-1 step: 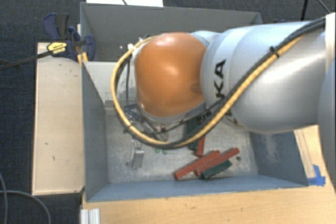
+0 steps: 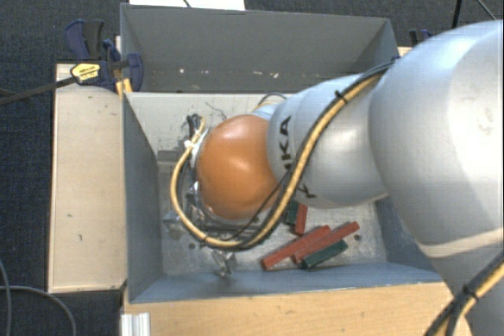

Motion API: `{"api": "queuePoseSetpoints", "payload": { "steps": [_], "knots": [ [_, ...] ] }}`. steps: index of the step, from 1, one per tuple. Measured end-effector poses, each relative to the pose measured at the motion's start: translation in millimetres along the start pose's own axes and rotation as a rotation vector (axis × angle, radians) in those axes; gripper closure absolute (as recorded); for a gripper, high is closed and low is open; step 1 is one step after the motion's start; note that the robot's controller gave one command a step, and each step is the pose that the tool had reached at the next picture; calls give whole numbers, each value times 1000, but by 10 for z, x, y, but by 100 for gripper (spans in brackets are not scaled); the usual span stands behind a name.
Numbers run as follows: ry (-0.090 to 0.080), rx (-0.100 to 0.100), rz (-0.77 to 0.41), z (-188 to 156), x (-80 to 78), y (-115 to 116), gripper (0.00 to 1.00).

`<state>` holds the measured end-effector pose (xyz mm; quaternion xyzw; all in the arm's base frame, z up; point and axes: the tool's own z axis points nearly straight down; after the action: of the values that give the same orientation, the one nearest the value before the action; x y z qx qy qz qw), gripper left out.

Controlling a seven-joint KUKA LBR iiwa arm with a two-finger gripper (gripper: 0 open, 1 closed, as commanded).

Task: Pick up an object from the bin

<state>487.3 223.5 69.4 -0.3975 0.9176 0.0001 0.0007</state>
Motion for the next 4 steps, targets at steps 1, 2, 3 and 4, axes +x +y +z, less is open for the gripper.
{"api": "queuePoseSetpoints", "payload": {
  "steps": [1, 2, 3, 4],
  "knots": [
    [3, 2, -66, -8, 649, -785, 0],
    [0, 1, -417, -311, 1270, -1403, 0],
    [0, -2, -1023, -8, 1412, -2149, 0],
    [-4, -4, -1262, -12, 1381, -1241, 0]
  ]
}}
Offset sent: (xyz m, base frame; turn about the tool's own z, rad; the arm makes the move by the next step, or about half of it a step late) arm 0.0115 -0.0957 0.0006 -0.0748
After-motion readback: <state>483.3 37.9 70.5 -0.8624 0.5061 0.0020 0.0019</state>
